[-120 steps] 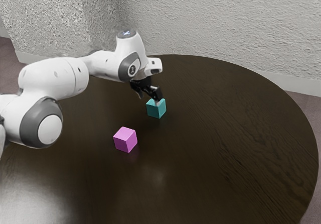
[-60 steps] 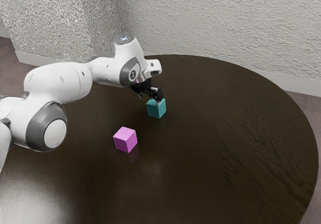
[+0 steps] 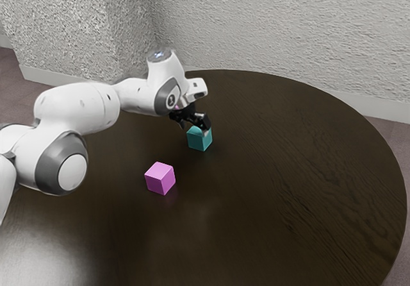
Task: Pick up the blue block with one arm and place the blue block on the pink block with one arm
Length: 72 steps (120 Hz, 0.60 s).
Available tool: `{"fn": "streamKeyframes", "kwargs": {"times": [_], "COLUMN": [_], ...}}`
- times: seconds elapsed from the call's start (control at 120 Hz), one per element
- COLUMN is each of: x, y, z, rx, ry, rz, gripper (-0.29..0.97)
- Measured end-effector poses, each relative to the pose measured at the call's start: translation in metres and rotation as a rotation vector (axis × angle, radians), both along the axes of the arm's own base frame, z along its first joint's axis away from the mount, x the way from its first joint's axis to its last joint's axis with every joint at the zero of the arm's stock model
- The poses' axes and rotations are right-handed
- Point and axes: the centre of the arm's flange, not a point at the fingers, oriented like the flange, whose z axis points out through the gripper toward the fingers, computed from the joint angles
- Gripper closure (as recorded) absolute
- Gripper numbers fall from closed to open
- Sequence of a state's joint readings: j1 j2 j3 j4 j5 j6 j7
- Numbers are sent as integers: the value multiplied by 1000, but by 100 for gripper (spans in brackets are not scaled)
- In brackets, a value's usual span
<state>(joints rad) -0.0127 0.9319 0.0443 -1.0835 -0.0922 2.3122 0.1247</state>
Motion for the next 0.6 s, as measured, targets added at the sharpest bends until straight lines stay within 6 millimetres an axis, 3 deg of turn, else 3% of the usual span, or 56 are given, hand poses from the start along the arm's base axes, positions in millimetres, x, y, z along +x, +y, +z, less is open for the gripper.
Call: {"fn": "streamKeyframes", "kwargs": {"times": [0.292, 0.6], "x": [1, 2], "y": [-5, -6], "z": [-18, -23], "rx": [-15, -25], "ry": [-4, -14], "rz": [30, 51], "gripper": [0, 4]}}
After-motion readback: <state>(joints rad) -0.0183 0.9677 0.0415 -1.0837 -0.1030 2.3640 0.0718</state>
